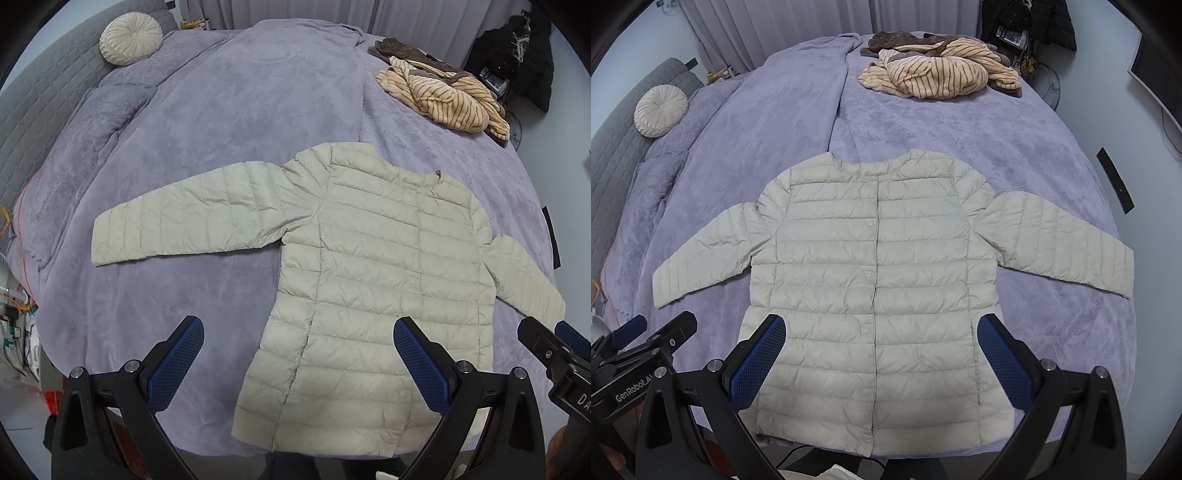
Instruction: Fold large clothes
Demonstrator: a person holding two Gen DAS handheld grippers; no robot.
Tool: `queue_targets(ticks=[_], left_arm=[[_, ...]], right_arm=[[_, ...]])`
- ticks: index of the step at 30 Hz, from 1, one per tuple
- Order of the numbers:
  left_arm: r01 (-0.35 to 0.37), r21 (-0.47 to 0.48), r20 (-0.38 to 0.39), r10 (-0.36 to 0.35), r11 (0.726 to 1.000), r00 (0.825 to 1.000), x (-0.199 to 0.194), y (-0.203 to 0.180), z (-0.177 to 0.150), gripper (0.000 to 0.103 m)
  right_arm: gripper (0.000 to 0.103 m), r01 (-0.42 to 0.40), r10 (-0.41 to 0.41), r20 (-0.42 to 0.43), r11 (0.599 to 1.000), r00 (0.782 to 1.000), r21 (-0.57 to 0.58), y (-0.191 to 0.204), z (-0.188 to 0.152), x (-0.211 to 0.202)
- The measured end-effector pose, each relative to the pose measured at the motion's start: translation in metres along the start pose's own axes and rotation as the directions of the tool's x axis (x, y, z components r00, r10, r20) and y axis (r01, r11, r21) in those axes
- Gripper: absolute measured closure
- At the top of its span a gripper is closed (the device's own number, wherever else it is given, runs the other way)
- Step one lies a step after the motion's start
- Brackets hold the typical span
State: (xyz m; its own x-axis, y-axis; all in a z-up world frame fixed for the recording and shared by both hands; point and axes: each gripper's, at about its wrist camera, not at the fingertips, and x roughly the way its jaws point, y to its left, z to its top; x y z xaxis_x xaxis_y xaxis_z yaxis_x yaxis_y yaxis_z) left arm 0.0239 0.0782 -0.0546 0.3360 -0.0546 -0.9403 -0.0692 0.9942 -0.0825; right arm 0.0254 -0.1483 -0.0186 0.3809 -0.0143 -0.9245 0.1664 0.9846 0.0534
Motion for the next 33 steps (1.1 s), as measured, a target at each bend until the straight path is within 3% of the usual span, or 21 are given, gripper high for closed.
queue_targets(ticks=[5,9,13,18,25,30,33], left_arm=[[0.061,-0.132,-0.028,-0.066,0.989,0.997,0.033,0.049,0.003,0.0],[0.076,-0.211,0.002,-0.077,0.975,0.997,0.063,0.092,0.005,0.0],[0.102,-0.306,0.022,-0.1,0.947,0.995,0.099,0.138,0.008,0.0],[0.174,-0.441,0.076,-0.156,0.88,0.985,0.142,0.199,0.016,0.0],[0.299,-0.601,0.169,-0.247,0.741,0.954,0.203,0.265,0.03,0.0],[0.347,-0.61,0.212,-0.275,0.712,0.938,0.234,0.277,0.049,0.0],[0.378,-0.605,0.244,-0.289,0.701,0.926,0.242,0.281,0.06,0.0]], right_arm=[[0.0,-0.037,0.036,-0.059,0.999,0.998,-0.021,0.015,0.0,0.03],[0.0,-0.092,0.081,-0.141,0.993,0.987,-0.073,0.038,-0.001,0.064],[0.0,-0.094,0.07,-0.169,0.985,0.983,-0.141,0.067,-0.002,0.096],[0.0,-0.097,0.056,-0.205,0.977,0.977,-0.192,0.1,0.005,0.14],[0.0,-0.066,0.025,-0.167,0.968,0.986,-0.244,0.141,0.022,0.196],[0.0,-0.063,0.038,-0.102,0.966,0.994,-0.252,0.165,0.04,0.23],[0.0,-0.114,0.081,-0.137,0.962,0.987,-0.246,0.175,0.039,0.251]])
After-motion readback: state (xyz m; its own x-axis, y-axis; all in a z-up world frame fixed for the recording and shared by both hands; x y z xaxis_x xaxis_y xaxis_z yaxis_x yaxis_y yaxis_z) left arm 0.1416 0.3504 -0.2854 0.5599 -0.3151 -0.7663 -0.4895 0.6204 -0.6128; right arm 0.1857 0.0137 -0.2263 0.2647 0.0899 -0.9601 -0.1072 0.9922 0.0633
